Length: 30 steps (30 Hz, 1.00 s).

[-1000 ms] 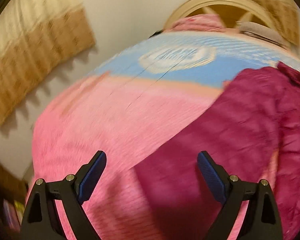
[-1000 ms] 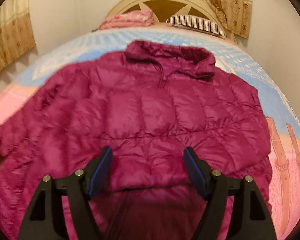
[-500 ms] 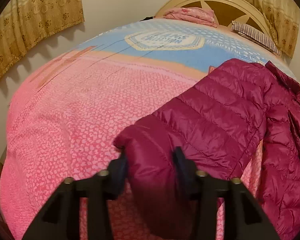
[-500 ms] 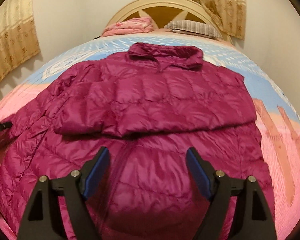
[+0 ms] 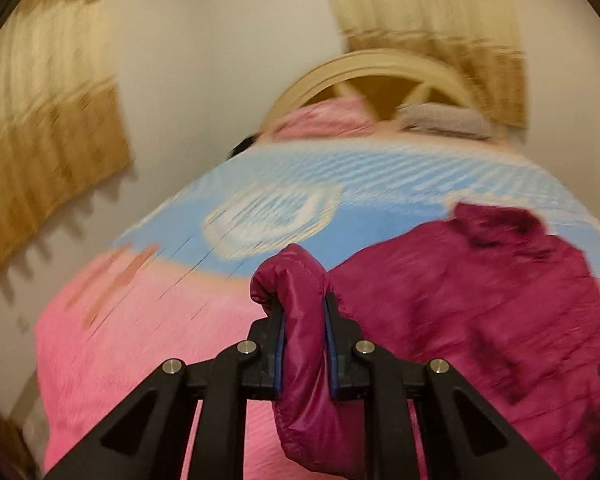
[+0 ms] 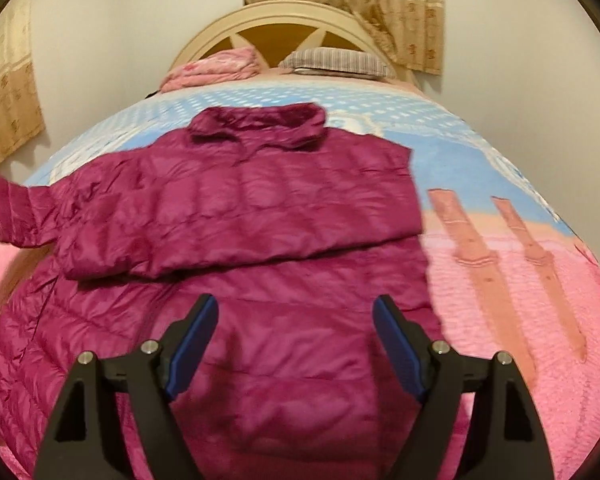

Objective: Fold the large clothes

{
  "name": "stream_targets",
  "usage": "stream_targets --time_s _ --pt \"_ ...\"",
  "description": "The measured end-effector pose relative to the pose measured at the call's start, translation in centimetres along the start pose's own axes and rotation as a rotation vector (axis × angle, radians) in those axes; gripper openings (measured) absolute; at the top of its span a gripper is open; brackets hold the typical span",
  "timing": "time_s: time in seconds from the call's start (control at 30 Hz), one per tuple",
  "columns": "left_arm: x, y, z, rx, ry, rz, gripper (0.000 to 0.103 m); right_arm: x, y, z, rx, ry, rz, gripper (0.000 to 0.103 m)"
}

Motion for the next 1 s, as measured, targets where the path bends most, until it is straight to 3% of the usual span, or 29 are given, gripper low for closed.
stream_targets --time_s 0.23,0.47,0.6,0.7,0.73,0.77,0.83,0.9,1.0 --pt "12.7 -0.3 -1.3 0.040 -0.177 0.124 0.016 3.8 1.9 0.1 0.028 -0.046 0.039 0.083" --pt "24.2 -1.0 2.1 -0.029 -0.295 0.261 0.016 9.6 3.7 0.8 0.050 -0.129 0.107 0.088" --pt "28.3 -1.2 4.5 -0.104 -0.332 0.322 0.020 12.7 3.7 1.3 0.051 -0.209 0.124 0.088" --pt "30.2 0.0 5.4 -0.090 -0.372 0.334 0.023 13.8 3.4 1.8 0.047 -0.247 0.122 0.088" --pt "30.6 0.6 5.6 -0.073 -0.382 0.335 0.032 13.9 3.3 1.9 0.047 -0.253 0.118 0.088" --pt "30.9 1.3 5.5 -0.051 -0.386 0.345 0.052 13.8 3.3 2.0 0.046 -0.256 0.111 0.088" --pt "30.7 2.5 5.1 0.015 -0.374 0.340 0.079 13.5 3.1 2.0 0.044 -0.250 0.105 0.088" --pt "30.6 3.7 4.5 0.076 -0.378 0.352 0.080 13.1 3.0 2.1 0.047 -0.243 0.099 0.088" --pt "29.4 3.7 3.8 0.072 -0.379 0.337 0.081 12.7 2.9 2.2 0.044 -0.245 0.081 0.088"
Point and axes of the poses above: each gripper's, at about its wrist camera, not at the fingertips, and y roughly against the way its jaws point, x to its right, z to its underside, the point moved 7 cm from there along -y, roughly the way its jaws point
